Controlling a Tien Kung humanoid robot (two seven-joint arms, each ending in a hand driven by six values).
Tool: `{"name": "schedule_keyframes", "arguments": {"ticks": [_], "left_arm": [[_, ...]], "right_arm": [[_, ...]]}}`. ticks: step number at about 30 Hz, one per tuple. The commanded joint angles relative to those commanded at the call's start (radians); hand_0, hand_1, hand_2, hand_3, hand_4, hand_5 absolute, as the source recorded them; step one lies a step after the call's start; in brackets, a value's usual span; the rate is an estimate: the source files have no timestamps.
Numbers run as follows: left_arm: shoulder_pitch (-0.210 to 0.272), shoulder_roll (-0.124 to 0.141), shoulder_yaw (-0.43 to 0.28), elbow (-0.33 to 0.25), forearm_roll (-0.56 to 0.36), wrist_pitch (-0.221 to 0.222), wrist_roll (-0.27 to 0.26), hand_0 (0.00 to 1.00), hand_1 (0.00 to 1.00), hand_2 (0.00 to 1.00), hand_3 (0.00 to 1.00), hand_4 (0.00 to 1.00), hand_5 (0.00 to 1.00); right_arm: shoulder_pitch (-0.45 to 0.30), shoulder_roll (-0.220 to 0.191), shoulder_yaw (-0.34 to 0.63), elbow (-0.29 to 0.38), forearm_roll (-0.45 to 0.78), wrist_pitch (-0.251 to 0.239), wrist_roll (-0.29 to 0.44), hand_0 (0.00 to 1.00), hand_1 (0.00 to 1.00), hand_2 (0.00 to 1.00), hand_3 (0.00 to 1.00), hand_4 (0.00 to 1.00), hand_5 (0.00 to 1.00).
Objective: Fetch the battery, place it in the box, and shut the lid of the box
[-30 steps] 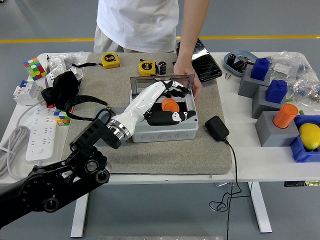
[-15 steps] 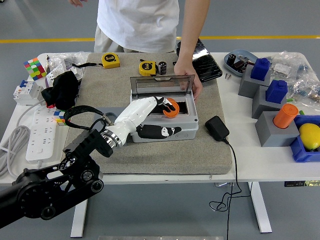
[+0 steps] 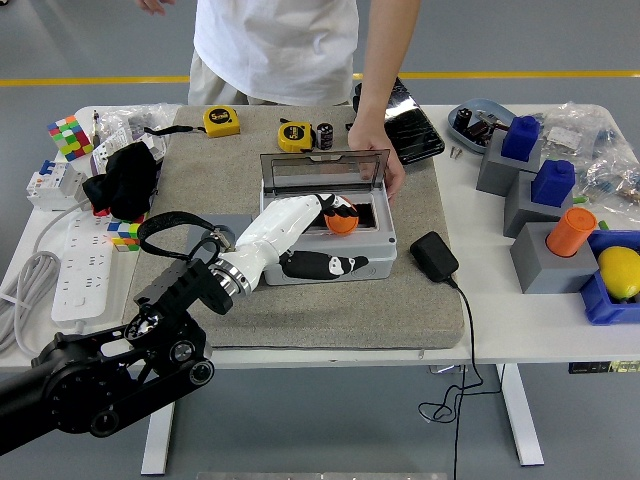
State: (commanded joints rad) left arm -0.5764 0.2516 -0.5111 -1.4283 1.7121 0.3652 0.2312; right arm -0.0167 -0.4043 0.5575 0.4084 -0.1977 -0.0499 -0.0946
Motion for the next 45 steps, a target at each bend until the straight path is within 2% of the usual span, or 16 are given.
{"name": "schedule_keyframes", "arguments": {"ticks": [8, 15, 33, 45], "left_arm": [[-0.035, -0.032, 0.015, 0.07, 0.001, -0.004, 0.024, 0.697, 0.738, 0.739, 0.725, 0.904, 0.493], [-0.052, -0.046, -0.007, 0.095, 0.009, 0.008, 0.02, 0.703, 0.738, 0.742, 0.734, 0.905, 0.492], [-0.067, -0.063, -0.036, 0.131, -0.003, 0.02, 0.004, 0.702, 0.734, 0.741, 0.742, 0.906, 0.502], [-0.078, -0.068, -0.064, 0.136, -0.004, 0.033, -0.008, 0.702, 0.732, 0.741, 0.743, 0.908, 0.507]], "right_arm": [[0.0, 0.0, -0.005, 0.001, 0.001, 0.0, 0.0, 0.627, 0.643, 0.655, 0.595, 0.998, 0.557], [-0.004, -0.001, -0.004, 0.0, 0.001, 0.001, 0.0, 0.628, 0.643, 0.656, 0.596, 0.998, 0.559], [-0.003, 0.002, -0.002, 0.002, 0.0, 0.004, 0.002, 0.626, 0.643, 0.655, 0.597, 0.998, 0.558], [-0.003, 0.001, -0.003, 0.002, 0.001, 0.007, 0.003, 0.626, 0.643, 0.654, 0.597, 0.998, 0.559]]}}
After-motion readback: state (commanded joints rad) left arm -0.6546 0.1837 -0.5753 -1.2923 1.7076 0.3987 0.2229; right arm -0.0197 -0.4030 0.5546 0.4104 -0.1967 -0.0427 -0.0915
